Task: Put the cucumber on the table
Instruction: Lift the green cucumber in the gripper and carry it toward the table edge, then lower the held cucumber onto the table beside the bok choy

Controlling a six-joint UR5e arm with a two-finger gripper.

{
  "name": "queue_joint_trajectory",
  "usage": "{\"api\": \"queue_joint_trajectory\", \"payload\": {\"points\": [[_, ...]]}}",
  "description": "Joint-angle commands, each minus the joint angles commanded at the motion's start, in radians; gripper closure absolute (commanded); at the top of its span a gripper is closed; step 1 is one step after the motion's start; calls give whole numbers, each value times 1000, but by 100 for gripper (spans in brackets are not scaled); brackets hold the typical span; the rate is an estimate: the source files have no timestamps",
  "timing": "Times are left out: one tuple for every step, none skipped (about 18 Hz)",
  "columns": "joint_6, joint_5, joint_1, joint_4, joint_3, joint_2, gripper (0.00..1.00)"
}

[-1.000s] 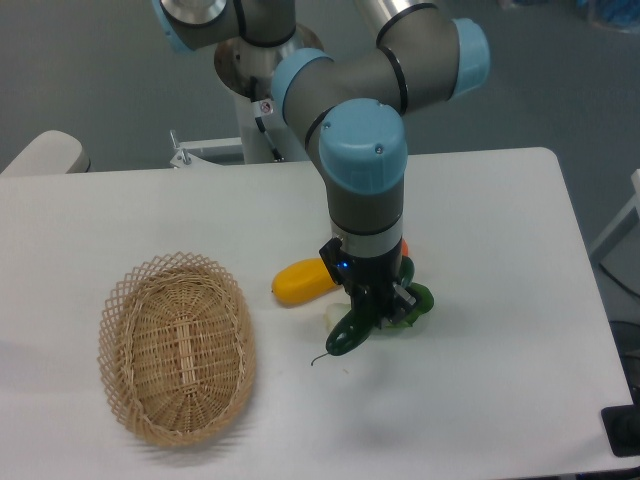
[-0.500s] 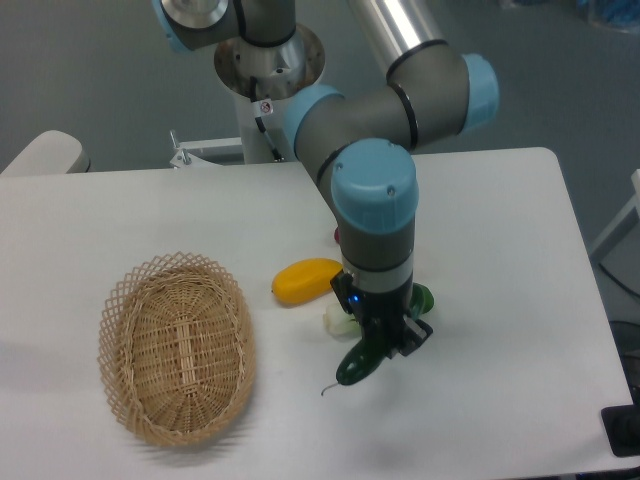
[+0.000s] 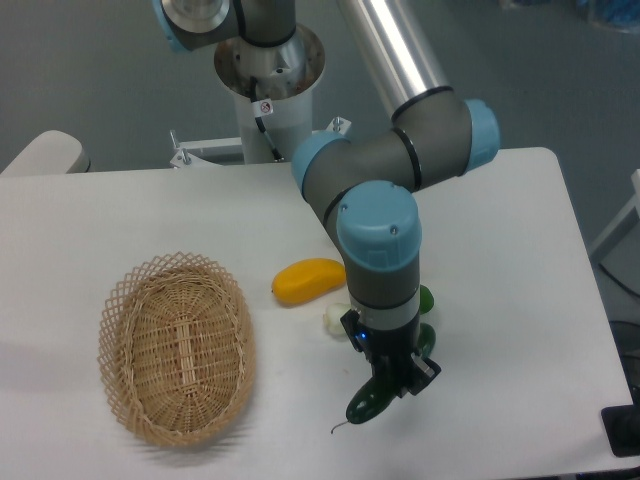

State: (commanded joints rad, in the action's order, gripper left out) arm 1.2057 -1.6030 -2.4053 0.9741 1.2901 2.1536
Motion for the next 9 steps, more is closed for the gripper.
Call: {"api": "queue_joint_trajectory", "payload": {"points": [[12, 0, 0, -6, 2, 5, 68], [32, 0, 0, -20, 5, 11, 68], [55, 0, 0, -37, 9, 17, 68], [78, 0, 0, -54, 15, 28, 68], [107, 2, -2, -66, 17, 37, 68], [145, 0, -2, -75, 18, 48, 68], [181, 0, -3, -78, 21, 55, 68], [213, 0, -5, -81, 32, 58, 68], [238, 0, -5, -92, 43, 60, 68]]}}
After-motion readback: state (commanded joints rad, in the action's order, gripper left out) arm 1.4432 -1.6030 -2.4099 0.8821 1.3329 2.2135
